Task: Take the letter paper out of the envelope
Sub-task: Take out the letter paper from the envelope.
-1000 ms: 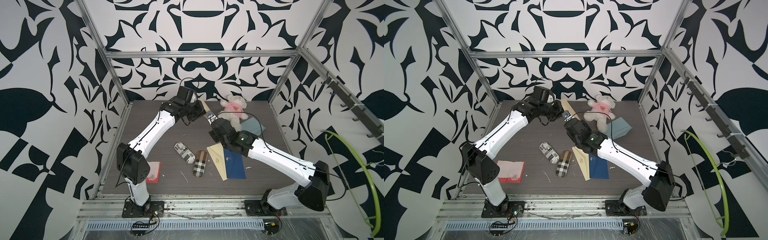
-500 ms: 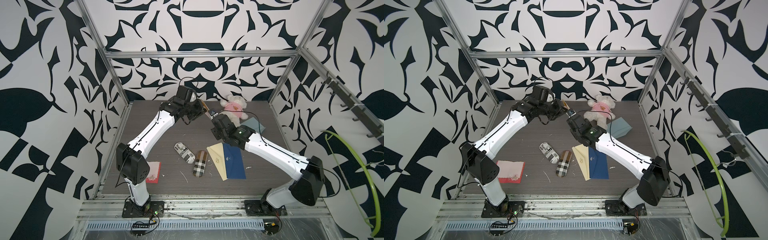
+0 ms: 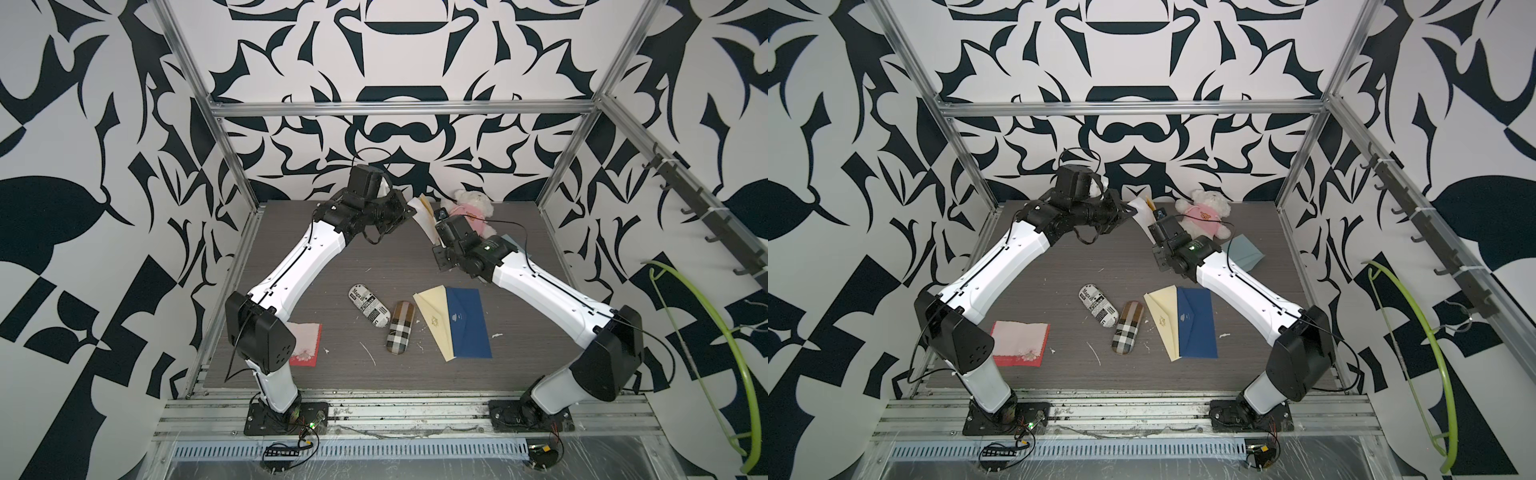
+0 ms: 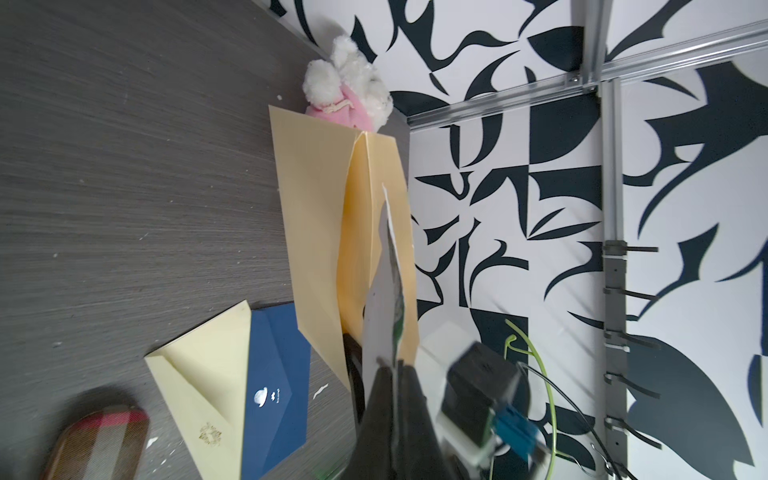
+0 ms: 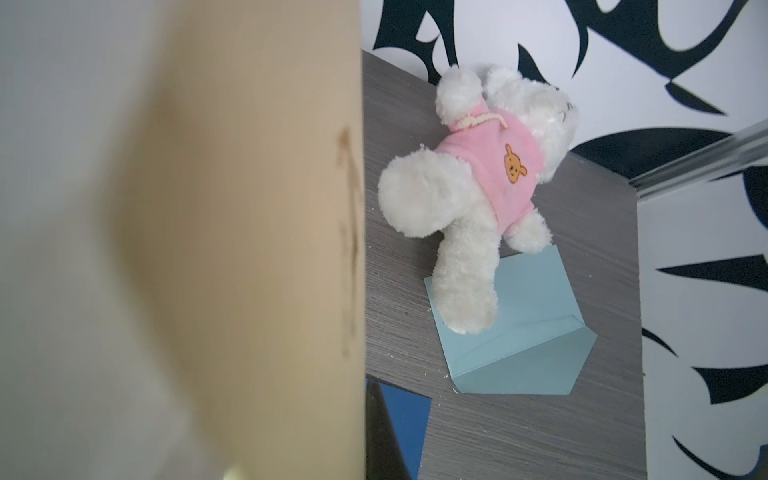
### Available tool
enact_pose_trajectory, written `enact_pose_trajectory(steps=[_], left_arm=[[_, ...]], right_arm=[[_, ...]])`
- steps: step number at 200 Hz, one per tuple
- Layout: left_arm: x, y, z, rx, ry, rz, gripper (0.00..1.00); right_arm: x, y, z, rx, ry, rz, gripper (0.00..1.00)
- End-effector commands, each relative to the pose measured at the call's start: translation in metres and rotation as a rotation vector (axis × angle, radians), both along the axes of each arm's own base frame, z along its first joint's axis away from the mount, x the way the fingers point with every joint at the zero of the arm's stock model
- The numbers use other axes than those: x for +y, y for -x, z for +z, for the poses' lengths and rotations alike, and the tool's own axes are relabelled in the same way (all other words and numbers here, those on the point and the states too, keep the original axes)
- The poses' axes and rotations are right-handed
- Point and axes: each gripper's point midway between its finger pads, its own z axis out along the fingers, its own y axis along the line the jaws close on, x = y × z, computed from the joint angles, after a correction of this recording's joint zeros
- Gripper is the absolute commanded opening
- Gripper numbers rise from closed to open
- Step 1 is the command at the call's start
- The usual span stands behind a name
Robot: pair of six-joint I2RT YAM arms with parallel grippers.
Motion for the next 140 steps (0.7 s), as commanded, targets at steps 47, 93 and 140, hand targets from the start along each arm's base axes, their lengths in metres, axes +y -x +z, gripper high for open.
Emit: enact_pose_trajectory(steps=[47, 93, 140], left_arm=[[0.02, -0.009, 0.082, -0.172, 0.266, -0.001, 0.0], [0.052, -0.024, 0.077, -0.205, 0.378, 0.063, 0.0], [0.061, -0.026, 0.045, -0.177, 0.371, 0.08, 0.0]], right_arm=[[-0.03, -0.012, 0.049, -0.06, -0.288, -0.223, 0.0], [-0.089, -0.004, 0.082, -0.215, -0.57, -0.487, 0.0], [-0.152, 0.03, 0.083, -0.298, -0.676, -0.797, 0.0]])
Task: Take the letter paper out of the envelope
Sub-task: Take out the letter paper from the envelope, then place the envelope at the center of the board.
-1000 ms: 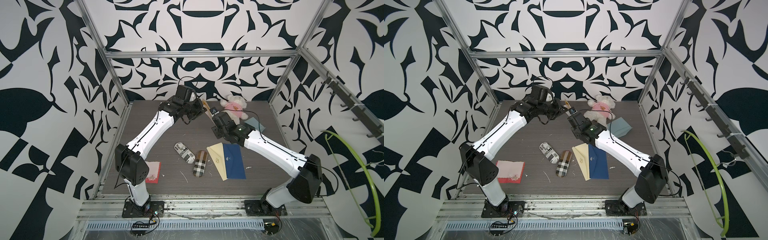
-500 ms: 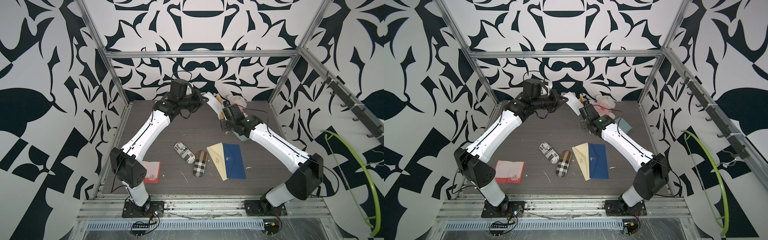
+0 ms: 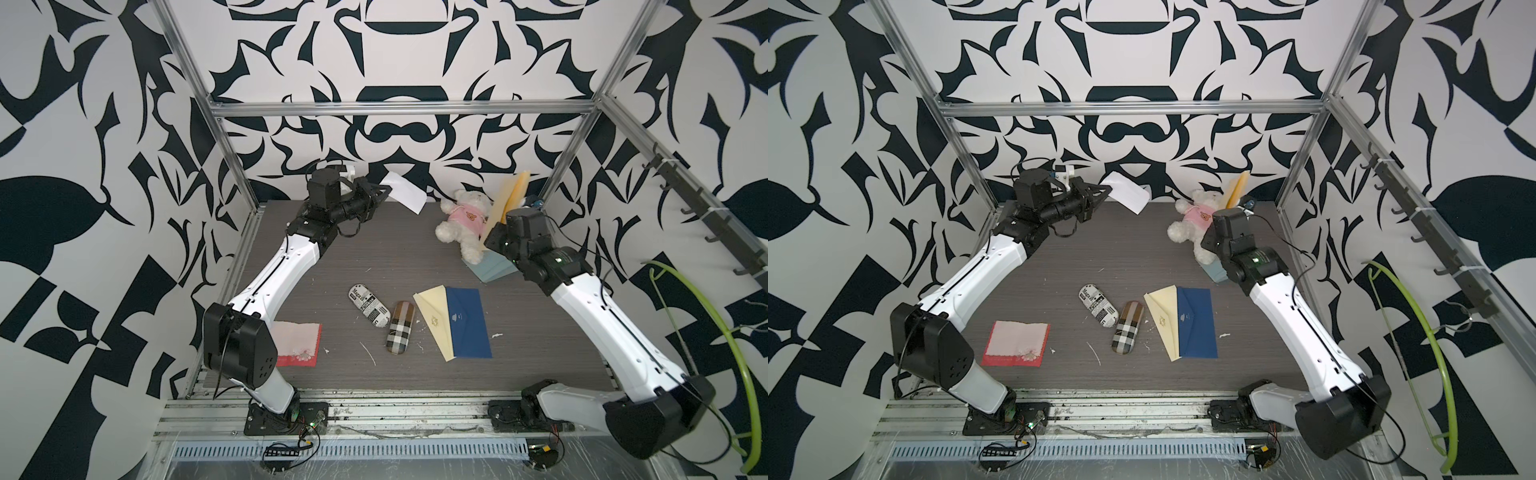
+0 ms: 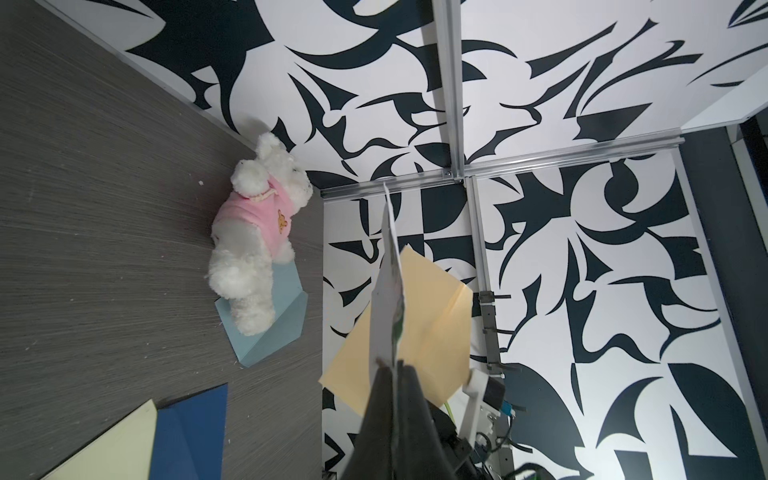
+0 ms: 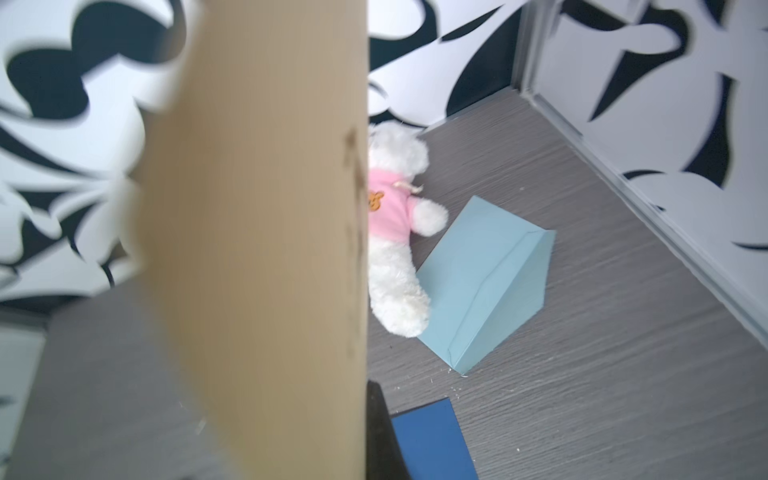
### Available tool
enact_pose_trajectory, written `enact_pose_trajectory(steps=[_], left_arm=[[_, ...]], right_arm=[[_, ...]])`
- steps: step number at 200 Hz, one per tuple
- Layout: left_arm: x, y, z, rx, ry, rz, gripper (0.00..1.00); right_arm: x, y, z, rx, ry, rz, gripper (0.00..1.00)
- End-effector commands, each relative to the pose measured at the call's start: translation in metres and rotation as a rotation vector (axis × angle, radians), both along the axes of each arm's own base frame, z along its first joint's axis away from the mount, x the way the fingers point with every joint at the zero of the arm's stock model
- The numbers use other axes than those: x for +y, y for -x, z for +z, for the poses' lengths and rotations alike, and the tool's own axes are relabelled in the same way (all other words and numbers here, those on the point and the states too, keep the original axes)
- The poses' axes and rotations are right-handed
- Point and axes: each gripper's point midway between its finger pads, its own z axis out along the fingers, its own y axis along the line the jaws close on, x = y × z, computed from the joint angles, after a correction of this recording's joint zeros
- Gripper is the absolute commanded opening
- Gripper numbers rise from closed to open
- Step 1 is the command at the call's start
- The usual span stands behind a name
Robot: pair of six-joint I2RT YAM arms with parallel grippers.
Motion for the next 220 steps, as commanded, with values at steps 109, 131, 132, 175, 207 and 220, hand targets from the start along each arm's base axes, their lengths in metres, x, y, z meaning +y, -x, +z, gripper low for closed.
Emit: enact_pose_trajectory(steps=[109, 131, 132, 175, 207, 220], left_arm=[[-0.007, 0.02, -0.044, 0.01, -0.004, -0.092, 0.0], [-0.007, 0.022, -0.047, 0.011, -0.01, -0.1, 0.0], [-0.007, 0.022, -0.047, 0.011, -0.01, -0.099, 0.0], [-0.009, 0.026, -0.053, 0.019, -0.022, -0.114, 0.0], [-0.009, 0.026, -0.054, 0.02, -0.029, -0.119, 0.0], [-0.009, 0.026, -0.054, 0.019, -0.03, -0.12, 0.0]], right_arm=[[-0.089, 0.075, -0.141, 0.295, -0.351, -0.409, 0.0], [-0.091, 0.076, -0.156, 0.298, -0.395, -0.404, 0.0], [-0.091, 0.077, -0.157, 0.299, -0.398, -0.403, 0.0], [-0.094, 0.079, -0.195, 0.341, -0.542, -0.425, 0.0], [-0.097, 0.078, -0.215, 0.371, -0.608, -0.446, 0.0], [-0.099, 0.079, -0.22, 0.39, -0.61, -0.459, 0.0]])
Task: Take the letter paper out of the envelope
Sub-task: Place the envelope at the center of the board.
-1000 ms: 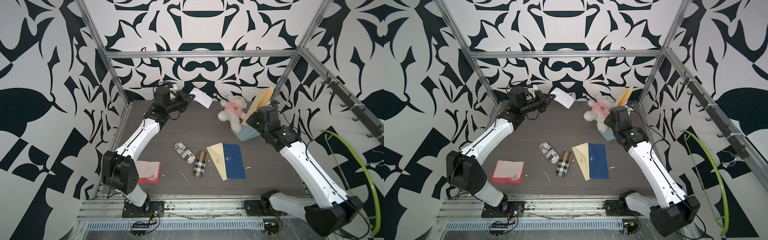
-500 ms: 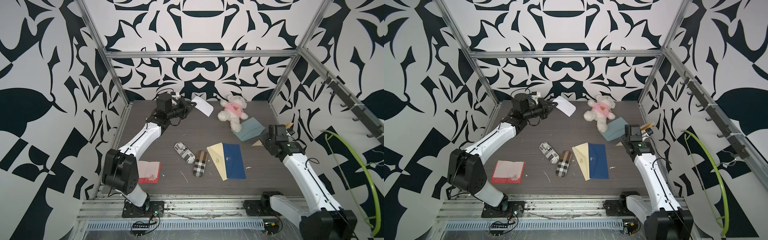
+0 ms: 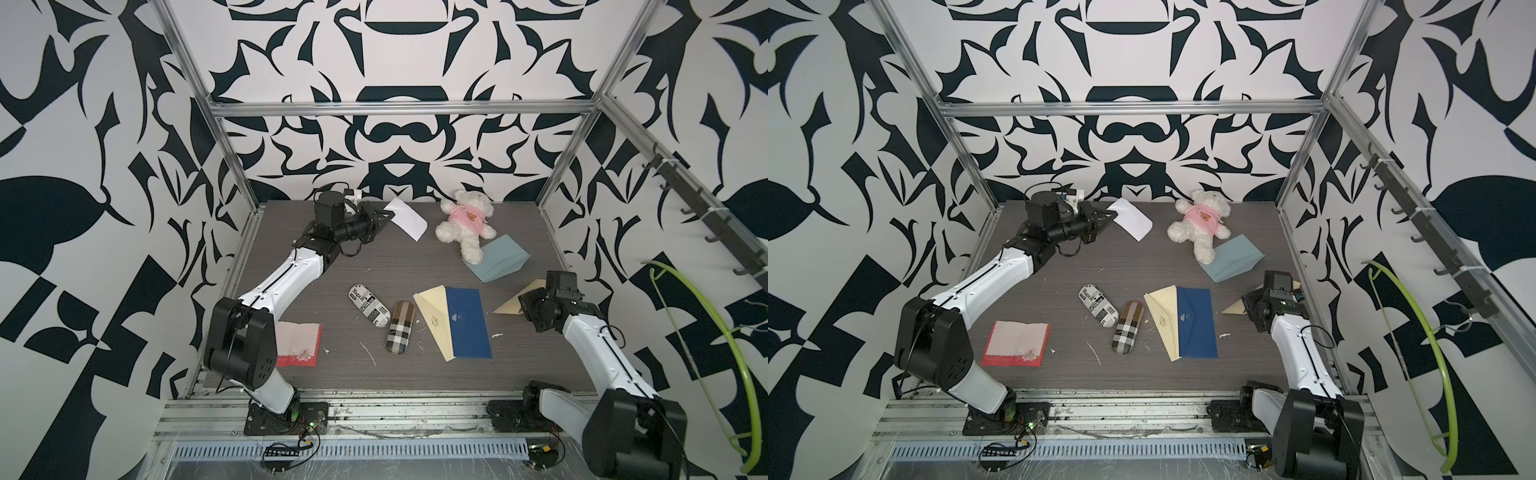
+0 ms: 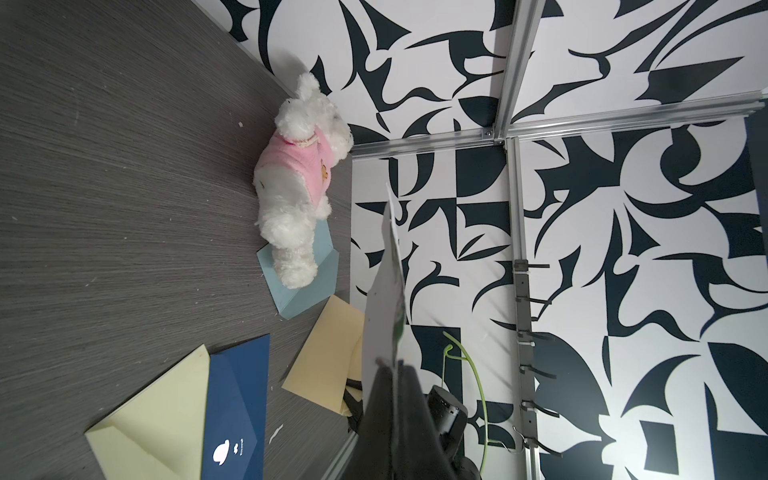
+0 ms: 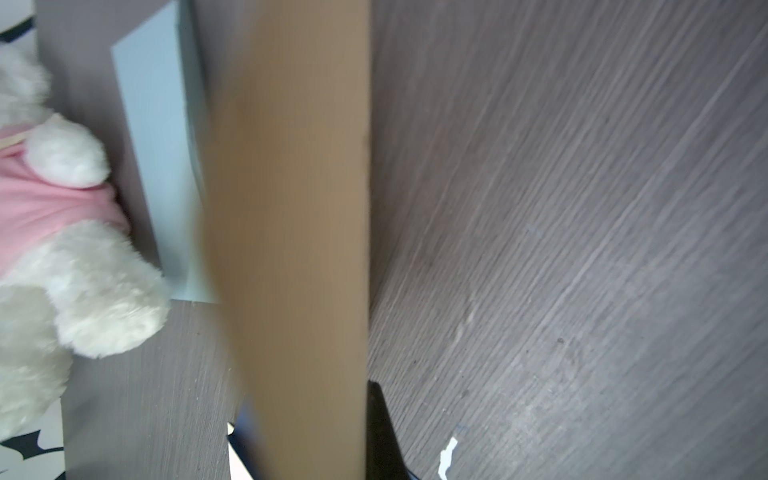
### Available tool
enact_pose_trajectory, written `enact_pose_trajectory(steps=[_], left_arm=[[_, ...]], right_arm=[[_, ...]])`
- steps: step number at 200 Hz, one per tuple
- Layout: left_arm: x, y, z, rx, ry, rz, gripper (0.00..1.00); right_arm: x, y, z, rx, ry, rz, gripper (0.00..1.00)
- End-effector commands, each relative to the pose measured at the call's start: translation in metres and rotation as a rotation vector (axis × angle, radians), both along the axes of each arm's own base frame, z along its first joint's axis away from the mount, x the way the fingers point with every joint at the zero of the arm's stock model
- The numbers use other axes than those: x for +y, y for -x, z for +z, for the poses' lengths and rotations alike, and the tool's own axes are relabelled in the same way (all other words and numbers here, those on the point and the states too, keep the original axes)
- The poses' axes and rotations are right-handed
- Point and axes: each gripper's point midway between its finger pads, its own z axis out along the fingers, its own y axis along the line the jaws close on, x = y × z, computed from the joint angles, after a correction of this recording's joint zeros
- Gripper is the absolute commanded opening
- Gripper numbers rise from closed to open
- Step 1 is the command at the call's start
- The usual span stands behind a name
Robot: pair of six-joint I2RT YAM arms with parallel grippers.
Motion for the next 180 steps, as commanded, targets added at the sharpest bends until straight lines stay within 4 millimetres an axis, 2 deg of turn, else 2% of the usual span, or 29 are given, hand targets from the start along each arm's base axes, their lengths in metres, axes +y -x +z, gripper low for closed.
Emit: enact_pose_trajectory(steps=[1, 26, 56, 84, 130, 166, 180], left_arm=[[0.0, 0.008, 0.013, -0.044, 0.002, -0.023, 0.0], [0.0, 0.008, 0.011, -0.044, -0.002, -0.023, 0.0], [0.0, 0.007, 0.011, -0.043, -0.003, -0.02, 0.0], [-0.001, 0.005, 0.01, -0.043, -0.004, -0.019, 0.0], [-0.001, 0.003, 0.011, -0.043, -0.006, -0.014, 0.0], [0.0, 0.001, 0.01, -0.043, -0.02, -0.007, 0.0], [0.0, 0.0, 0.009, -0.043, -0.03, -0.005, 0.0]], right_arm=[[0.003, -0.013, 0.003, -0.049, -0.047, 0.001, 0.0], [-0.002, -0.005, -0.008, 0.006, -0.055, -0.044, 0.0], [-0.003, 0.015, -0.029, 0.143, -0.074, -0.093, 0.09], [-0.006, 0.026, -0.04, 0.212, -0.068, -0.121, 0.19], [-0.015, 0.036, -0.038, 0.307, -0.022, -0.148, 0.26], [-0.024, 0.042, -0.025, 0.351, 0.021, -0.171, 0.44], [-0.028, 0.041, -0.016, 0.352, 0.044, -0.177, 0.48]])
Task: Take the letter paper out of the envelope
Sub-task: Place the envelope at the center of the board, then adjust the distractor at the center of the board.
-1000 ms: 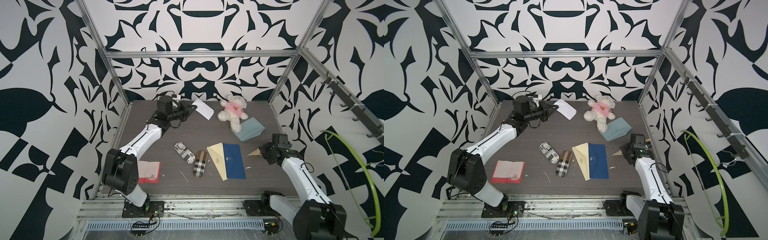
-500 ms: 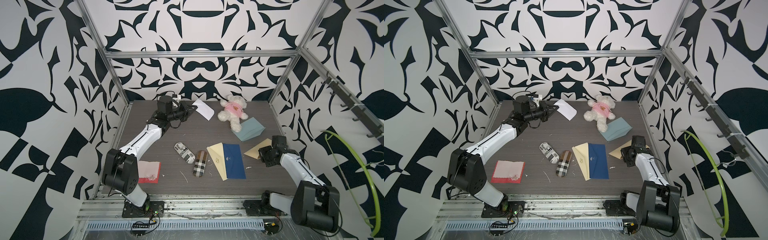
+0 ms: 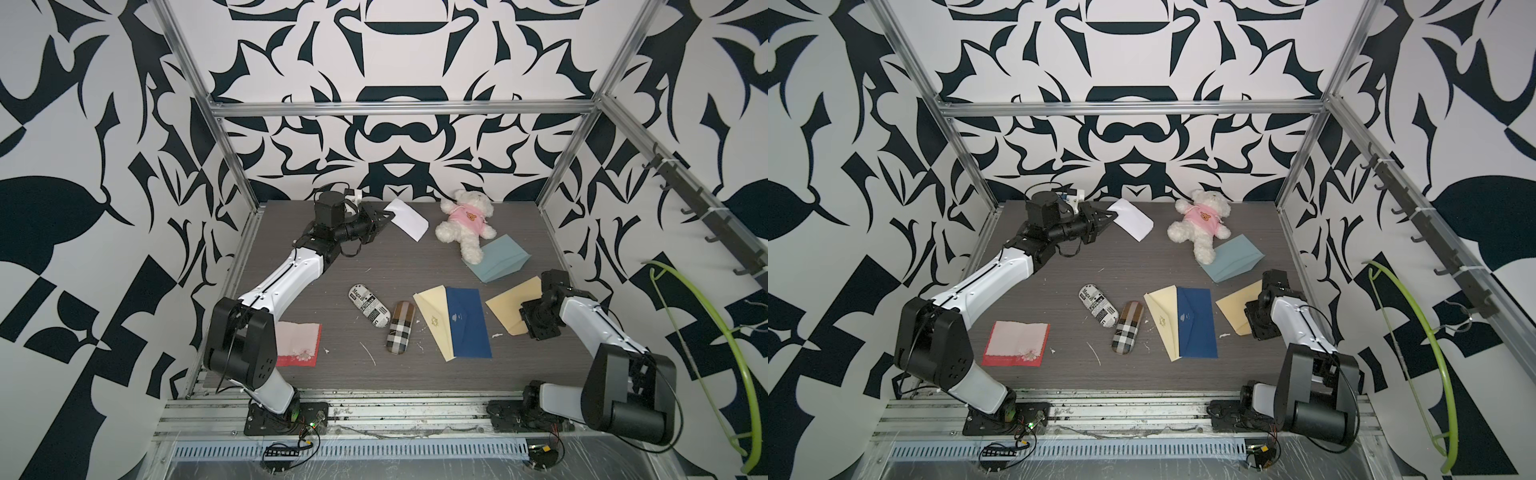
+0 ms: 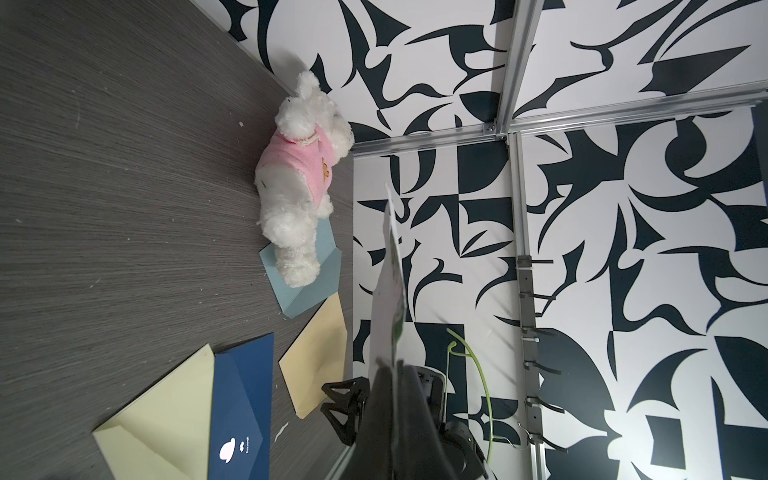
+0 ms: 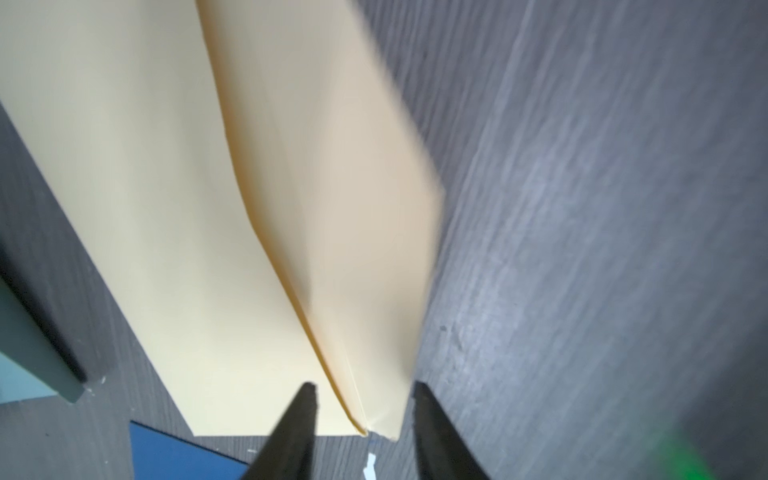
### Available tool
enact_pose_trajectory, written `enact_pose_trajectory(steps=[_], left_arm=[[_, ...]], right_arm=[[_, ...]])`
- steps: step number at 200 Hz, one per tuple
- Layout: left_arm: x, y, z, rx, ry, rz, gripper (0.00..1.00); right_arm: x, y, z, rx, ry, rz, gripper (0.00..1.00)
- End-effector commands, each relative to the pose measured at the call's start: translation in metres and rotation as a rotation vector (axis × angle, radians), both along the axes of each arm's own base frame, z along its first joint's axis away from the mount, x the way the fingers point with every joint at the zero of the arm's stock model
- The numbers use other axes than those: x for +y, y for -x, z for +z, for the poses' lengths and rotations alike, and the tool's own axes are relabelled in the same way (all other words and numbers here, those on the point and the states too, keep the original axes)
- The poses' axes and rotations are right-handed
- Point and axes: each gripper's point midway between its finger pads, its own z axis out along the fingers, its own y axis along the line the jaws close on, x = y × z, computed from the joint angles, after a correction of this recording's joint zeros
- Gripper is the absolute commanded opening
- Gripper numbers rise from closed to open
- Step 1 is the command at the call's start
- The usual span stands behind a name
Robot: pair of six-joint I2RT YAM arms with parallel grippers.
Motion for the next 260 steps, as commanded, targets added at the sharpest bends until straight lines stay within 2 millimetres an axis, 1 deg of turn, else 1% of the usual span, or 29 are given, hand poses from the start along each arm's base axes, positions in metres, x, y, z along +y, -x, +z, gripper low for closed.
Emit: enact_pose_trajectory(steps=[1, 17, 45, 52, 57, 60, 64, 73, 81, 104, 114, 124, 126, 130, 156, 168, 183, 206, 227, 260], left_arm=[[0.0, 0.0, 0.01, -0.032, -0.017, 0.0, 0.0], [0.001, -0.001, 0.009, -0.031, -0.028, 0.004, 0.0], [0.001, -0.003, 0.004, -0.025, -0.048, 0.004, 0.0], [0.001, -0.003, 0.003, -0.025, -0.055, 0.003, 0.0], [0.001, -0.003, 0.003, -0.025, -0.061, 0.002, 0.0], [0.001, -0.003, 0.002, -0.023, -0.064, 0.001, 0.0], [0.001, -0.002, 0.002, -0.022, -0.067, -0.001, 0.0], [0.002, -0.003, 0.002, -0.028, -0.074, 0.002, 0.0], [0.002, -0.003, 0.001, -0.025, -0.082, 0.002, 0.0], [0.004, -0.002, -0.001, -0.023, -0.095, 0.001, 0.0], [0.005, -0.001, 0.0, -0.023, -0.096, 0.001, 0.0], [0.006, 0.0, -0.001, -0.021, -0.098, -0.001, 0.0], [0.006, 0.0, -0.001, -0.021, -0.097, -0.001, 0.0], [0.007, 0.0, -0.001, -0.021, -0.099, 0.002, 0.0], [0.01, 0.005, 0.002, -0.023, -0.104, 0.004, 0.0], [0.012, 0.008, 0.003, -0.024, -0.109, 0.01, 0.0], [0.014, 0.01, 0.004, -0.028, -0.113, 0.016, 0.0], [0.019, 0.014, 0.003, -0.026, -0.124, 0.028, 0.0], [0.025, 0.016, 0.002, -0.024, -0.129, 0.046, 0.0], [0.035, 0.018, 0.001, -0.019, -0.133, 0.067, 0.0]], right_arm=[[-0.013, 0.005, 0.02, 0.037, 0.069, -0.023, 0.48], [-0.018, 0.0, 0.036, 0.013, 0.104, -0.01, 0.5], [-0.022, -0.019, 0.074, -0.052, 0.194, 0.078, 0.53], [-0.022, -0.026, 0.085, -0.071, 0.223, 0.113, 0.53], [-0.018, -0.032, 0.092, -0.088, 0.235, 0.148, 0.53], [-0.022, -0.035, 0.098, -0.09, 0.275, 0.159, 0.52], [-0.021, -0.04, 0.104, -0.102, 0.299, 0.186, 0.52], [-0.013, -0.056, 0.113, -0.138, 0.33, 0.266, 0.52], [-0.004, -0.068, 0.117, -0.153, 0.344, 0.34, 0.5], [0.015, -0.101, 0.111, -0.118, 0.356, 0.531, 0.48], [0.024, -0.117, 0.102, -0.102, 0.345, 0.614, 0.47], [0.028, -0.13, 0.093, -0.067, 0.346, 0.676, 0.47], [0.034, -0.133, 0.091, -0.073, 0.32, 0.693, 0.47], [0.038, -0.138, 0.086, -0.064, 0.308, 0.72, 0.46], [0.055, -0.168, 0.067, -0.044, 0.282, 0.812, 0.45], [0.069, -0.184, 0.06, -0.068, 0.245, 0.854, 0.45], [0.094, -0.2, 0.054, -0.083, 0.206, 0.924, 0.44], [0.127, -0.213, 0.045, -0.089, 0.166, 1.002, 0.43], [0.143, -0.218, 0.04, -0.104, 0.136, 1.014, 0.42], [0.157, -0.225, 0.033, -0.123, 0.1, 1.065, 0.41]])
